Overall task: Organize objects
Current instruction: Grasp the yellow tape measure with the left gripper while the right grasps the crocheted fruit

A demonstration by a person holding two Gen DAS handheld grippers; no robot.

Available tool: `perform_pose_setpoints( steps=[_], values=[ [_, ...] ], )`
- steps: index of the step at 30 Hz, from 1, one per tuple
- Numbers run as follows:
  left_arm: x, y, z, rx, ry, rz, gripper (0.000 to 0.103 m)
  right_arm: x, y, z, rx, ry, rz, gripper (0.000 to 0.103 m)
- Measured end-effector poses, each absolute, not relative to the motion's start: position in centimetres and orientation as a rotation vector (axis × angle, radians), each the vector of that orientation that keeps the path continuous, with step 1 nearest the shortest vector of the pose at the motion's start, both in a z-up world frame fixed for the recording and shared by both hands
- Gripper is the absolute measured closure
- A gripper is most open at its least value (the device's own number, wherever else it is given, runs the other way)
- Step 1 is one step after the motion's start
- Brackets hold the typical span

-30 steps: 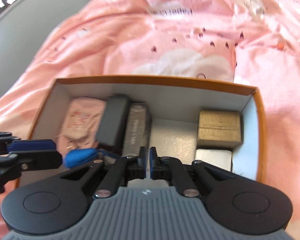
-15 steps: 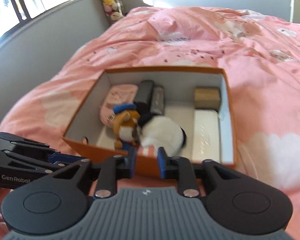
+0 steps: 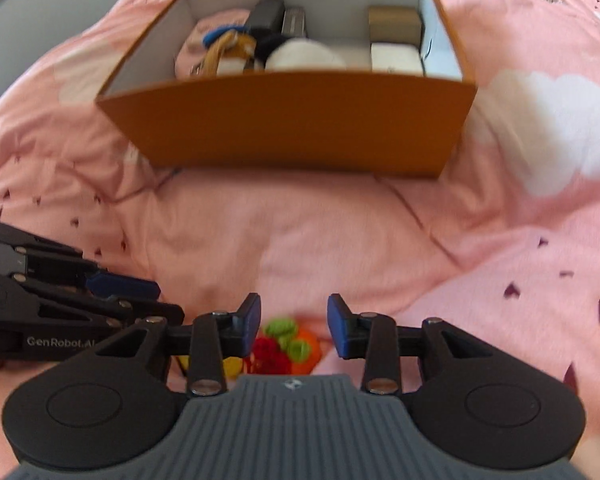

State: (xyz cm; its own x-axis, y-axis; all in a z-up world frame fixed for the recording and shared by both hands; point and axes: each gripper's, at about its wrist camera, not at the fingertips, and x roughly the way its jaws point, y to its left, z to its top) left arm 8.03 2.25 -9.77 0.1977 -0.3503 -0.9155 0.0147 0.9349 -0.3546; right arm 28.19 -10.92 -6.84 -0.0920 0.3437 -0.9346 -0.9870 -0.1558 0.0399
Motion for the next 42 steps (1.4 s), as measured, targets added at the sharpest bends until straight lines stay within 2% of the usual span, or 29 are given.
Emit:
perform_pose_setpoints(
  steps=[2, 7, 11, 18, 24, 37, 42],
  values=[
    [7.6, 2.0, -9.9, -0.274, 1.362, -0.279, 0.059, 27.9, -11.6, -7.2, -1.040, 0.912, 1.505, 0.058],
    [7.1, 0.2, -9.9, -0.181, 1.383, -0.351, 0.054, 27.5, -12.6, -7.9, -1.086, 0.894, 1.519, 0.054],
    [7.2, -0.3, -10.7, -0.164, 1.399, -0.370, 0.050, 27.6, -12.7, -8.6, -1.124, 0.940, 1.539, 0.053],
    [8.5, 0.4, -13.0, -0.288, 1.439, -0.379, 0.047, 28.8, -12.0, -9.0, -1.057, 1.030, 1.535, 0.054],
    [9.0, -1.4, -13.4, -0.174, 1.464, -0.401, 0.042, 29.2, -11.4, -8.9, -1.010, 1.074, 1.540, 0.055],
    [8.9, -2.8, -14.5, -0.081, 1.497, -0.398, 0.043, 27.7, -9.6, -11.5, -1.175, 1.052, 1.516, 0.052],
    [8.7, -2.4, -14.2, -0.101, 1.487, -0.395, 0.044, 28.0, -9.8, -11.5, -1.114, 1.051, 1.473, 0.058]
  ],
)
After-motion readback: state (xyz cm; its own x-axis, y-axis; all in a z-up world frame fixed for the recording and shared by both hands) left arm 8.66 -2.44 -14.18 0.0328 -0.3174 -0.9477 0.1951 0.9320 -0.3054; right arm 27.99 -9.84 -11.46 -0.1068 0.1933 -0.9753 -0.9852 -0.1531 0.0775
